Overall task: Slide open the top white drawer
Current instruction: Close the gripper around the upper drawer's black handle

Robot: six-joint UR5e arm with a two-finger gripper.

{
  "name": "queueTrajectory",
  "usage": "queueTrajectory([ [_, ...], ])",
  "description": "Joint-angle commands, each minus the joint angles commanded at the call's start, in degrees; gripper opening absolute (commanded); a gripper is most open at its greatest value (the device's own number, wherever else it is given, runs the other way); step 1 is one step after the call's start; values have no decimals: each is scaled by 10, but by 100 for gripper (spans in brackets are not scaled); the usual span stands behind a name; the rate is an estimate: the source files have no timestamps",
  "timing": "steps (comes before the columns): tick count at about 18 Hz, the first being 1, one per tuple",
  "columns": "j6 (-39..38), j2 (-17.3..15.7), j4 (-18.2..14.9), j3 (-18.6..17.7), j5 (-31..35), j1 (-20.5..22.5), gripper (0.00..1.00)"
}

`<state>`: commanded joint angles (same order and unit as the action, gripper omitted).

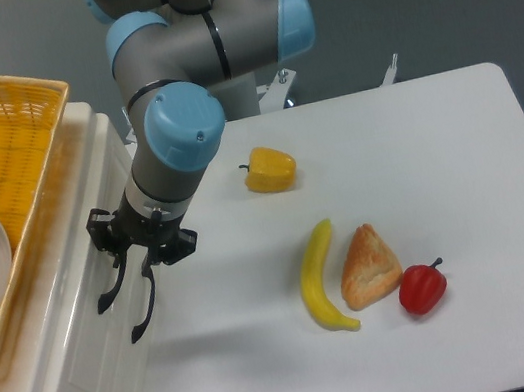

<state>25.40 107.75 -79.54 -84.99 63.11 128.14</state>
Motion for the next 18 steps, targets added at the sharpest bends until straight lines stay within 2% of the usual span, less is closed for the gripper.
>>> queueTrajectory([
  [18,0,0,0,1,-3,-1,28],
])
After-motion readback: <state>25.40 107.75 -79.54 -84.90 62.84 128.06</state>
